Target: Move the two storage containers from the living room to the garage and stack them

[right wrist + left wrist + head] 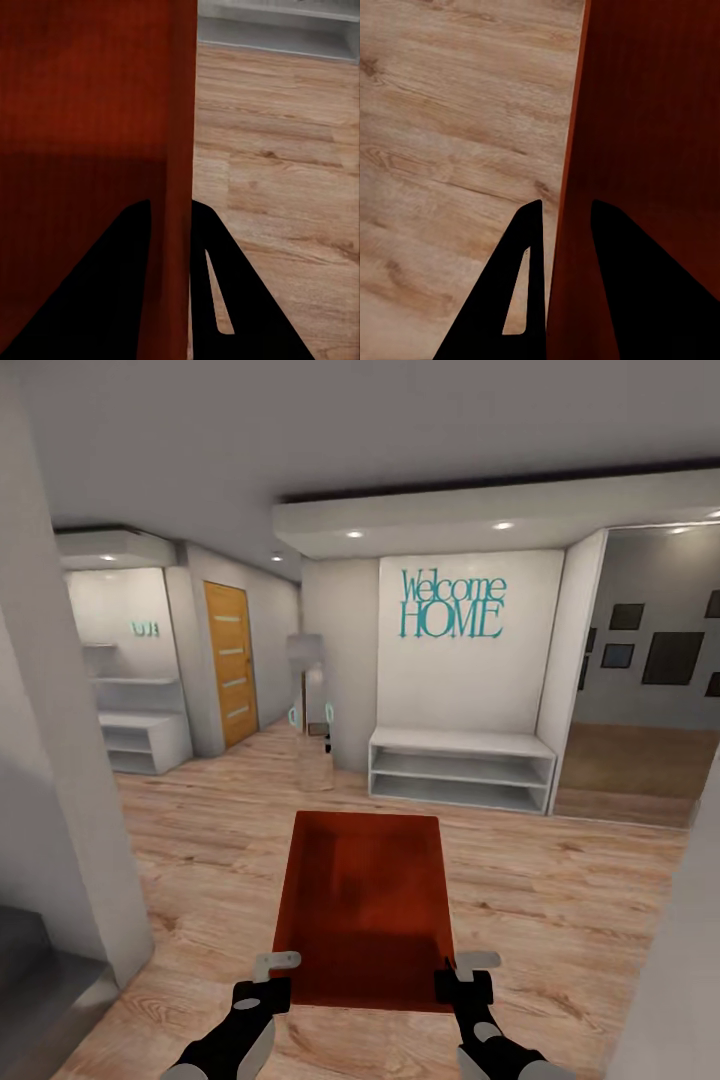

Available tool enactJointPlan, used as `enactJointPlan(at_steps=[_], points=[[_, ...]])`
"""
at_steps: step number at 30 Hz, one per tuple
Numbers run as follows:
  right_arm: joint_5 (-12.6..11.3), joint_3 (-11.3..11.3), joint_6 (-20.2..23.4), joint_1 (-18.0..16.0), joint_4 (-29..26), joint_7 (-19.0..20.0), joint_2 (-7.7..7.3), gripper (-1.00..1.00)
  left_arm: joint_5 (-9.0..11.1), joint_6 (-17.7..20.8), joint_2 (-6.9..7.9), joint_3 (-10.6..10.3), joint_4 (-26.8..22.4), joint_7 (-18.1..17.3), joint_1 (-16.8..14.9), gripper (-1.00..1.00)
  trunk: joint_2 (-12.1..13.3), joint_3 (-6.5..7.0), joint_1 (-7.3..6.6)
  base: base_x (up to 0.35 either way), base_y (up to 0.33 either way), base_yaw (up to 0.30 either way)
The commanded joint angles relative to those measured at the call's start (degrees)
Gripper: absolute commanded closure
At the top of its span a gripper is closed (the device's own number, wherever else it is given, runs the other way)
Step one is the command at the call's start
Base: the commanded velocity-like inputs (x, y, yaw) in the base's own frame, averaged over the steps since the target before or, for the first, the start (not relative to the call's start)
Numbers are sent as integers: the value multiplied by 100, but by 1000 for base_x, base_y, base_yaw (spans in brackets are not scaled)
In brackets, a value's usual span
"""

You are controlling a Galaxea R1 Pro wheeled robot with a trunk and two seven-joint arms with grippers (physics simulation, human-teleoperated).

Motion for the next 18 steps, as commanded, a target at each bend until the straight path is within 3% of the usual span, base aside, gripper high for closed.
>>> enactJointPlan(at_steps=[1, 7, 18], points=[[41, 18, -47, -8, -242, -33, 1, 100, 144, 20, 1, -91, 17, 26, 0, 100, -5, -9, 4, 322, 0, 0], [34, 18, -47, -8, -242, -40, 1, 100, 144, 20, -1, -91, 17, 26, 0, 100, -5, -9, 4, 322, 0, 12], [32, 18, -47, -8, -242, -38, 1, 100, 144, 20, -1, -91, 17, 26, 0, 100, -5, -9, 4, 322, 0, 216]])
